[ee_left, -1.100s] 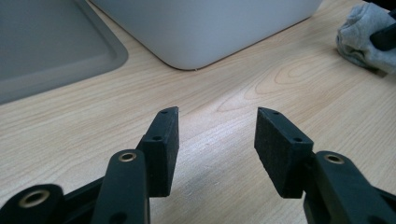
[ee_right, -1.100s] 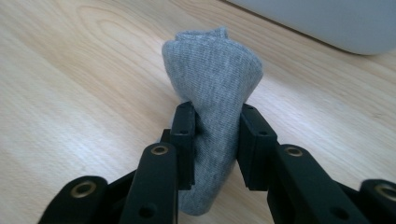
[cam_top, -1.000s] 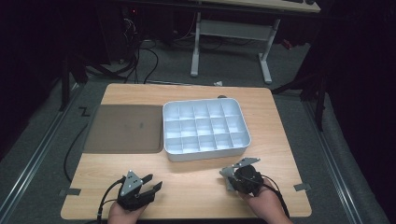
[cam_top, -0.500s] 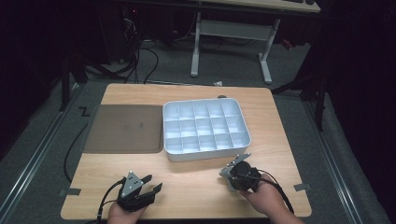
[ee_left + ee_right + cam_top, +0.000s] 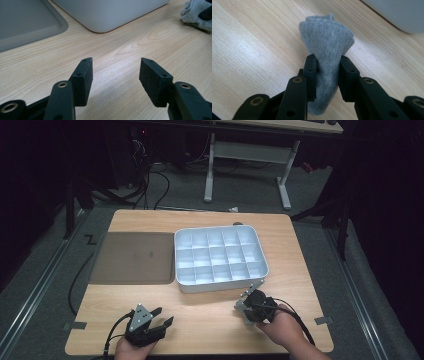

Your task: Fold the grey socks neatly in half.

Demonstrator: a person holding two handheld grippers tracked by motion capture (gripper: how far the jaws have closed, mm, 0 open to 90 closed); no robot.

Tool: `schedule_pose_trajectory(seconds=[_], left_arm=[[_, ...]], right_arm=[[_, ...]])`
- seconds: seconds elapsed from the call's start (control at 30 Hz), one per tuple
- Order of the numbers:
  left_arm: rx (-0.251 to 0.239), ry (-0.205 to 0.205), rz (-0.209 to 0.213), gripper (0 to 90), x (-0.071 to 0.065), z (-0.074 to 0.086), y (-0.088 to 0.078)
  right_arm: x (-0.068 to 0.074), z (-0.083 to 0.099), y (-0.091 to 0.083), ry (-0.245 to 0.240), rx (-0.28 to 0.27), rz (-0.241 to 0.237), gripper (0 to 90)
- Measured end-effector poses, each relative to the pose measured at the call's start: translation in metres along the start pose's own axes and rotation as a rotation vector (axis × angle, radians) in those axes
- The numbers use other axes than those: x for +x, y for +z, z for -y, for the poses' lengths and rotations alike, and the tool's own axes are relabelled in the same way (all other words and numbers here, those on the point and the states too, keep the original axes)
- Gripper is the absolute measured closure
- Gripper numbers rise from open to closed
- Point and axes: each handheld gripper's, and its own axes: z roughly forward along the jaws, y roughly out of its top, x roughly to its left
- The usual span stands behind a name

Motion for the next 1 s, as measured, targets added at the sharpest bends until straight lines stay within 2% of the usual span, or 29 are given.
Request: schedule_pose_trajectory(seconds=[0.1,0.2,0.37,0.5,0.7,0.9,1.0], left_arm=[[-0.002,-0.004,0.000,45.1,0.001,0.000,0.000],[-0.006,-0.008,-0.002,45.1,0.001,0.000,-0.001],[-0.008,-0.010,-0.002,45.1,0.003,0.000,-0.001],[-0.009,-0.012,-0.001,44.9,0.003,0.000,-0.002],[-0.010,-0.027,-0.002,45.0,0.005,0.001,-0.002],[-0.004,-0.016,0.004,45.0,0.005,0.001,0.000],[-0.009,-0.015,0.002,45.0,0.005,0.001,-0.001]], right_arm=[[-0.001,-0.002,0.000,-0.008,0.012,-0.011,72.6],[-0.003,-0.005,-0.003,0.013,0.025,-0.027,73.1],[-0.009,-0.011,-0.015,0.008,0.000,-0.027,73.3],[-0.016,-0.013,-0.025,0.024,-0.011,-0.043,73.3],[-0.027,-0.023,-0.043,0.033,-0.031,-0.036,73.5],[-0.039,-0.038,-0.063,0.025,-0.034,-0.015,73.6],[-0.044,-0.045,-0.067,0.035,-0.035,-0.009,73.6]])
